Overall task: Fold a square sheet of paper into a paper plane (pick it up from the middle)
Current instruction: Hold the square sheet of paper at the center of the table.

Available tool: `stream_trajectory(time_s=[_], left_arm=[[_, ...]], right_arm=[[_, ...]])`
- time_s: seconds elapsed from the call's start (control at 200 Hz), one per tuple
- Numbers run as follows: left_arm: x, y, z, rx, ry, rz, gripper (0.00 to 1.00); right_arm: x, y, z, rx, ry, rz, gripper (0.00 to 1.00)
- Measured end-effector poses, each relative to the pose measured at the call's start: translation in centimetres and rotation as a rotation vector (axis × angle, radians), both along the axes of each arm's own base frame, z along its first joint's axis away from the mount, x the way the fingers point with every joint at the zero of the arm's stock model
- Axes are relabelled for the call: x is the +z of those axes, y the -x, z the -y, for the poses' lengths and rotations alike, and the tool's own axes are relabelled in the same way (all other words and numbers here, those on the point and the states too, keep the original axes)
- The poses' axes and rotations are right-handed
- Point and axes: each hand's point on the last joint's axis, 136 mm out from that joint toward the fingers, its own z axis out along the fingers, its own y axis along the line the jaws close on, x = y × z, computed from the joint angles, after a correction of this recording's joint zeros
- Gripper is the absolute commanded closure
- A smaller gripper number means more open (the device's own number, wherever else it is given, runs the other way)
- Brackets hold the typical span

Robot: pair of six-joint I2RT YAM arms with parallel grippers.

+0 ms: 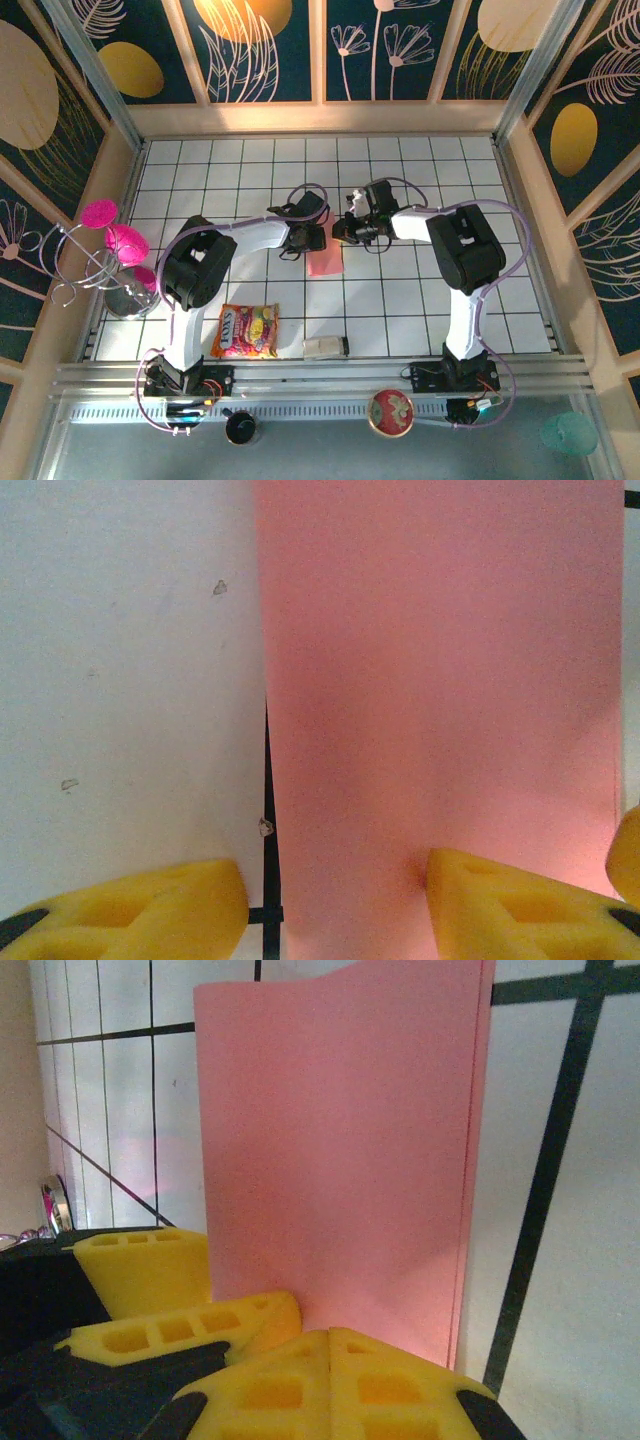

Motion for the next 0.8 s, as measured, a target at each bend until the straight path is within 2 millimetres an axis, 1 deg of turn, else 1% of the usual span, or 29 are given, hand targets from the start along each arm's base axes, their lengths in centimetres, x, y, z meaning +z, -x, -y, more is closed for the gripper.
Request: stream_trajectory(time_s=[0.095,0.275,0.591,0.726,0.801], left_arm=[[0.0,0.0,0.0,-0.002,-0.001,0.000,0.44],[0.0,0.0,0.0,-0.003,-0.002,0.001,0.44],[0.0,0.0,0.0,-0.003,-0.004,0.004,0.44],[0.5,0.1,0.1,-0.006,0.015,0.019,0.44],[1.3,0.0,0.4,-0.008,0.041,0.041,0.44]], right_arm=[[-0.3,-0.1,-0.1,0.002,0.002,-0.004,0.94],[-1.6,0.5,0.0,0.010,0.024,-0.044,0.94],[-2.0,0.3,0.0,0.014,0.064,-0.060,0.97],[-2.0,0.3,0.1,0.010,0.070,-0.061,0.98],[-2.1,0.3,0.1,0.009,0.073,-0.062,0.99]])
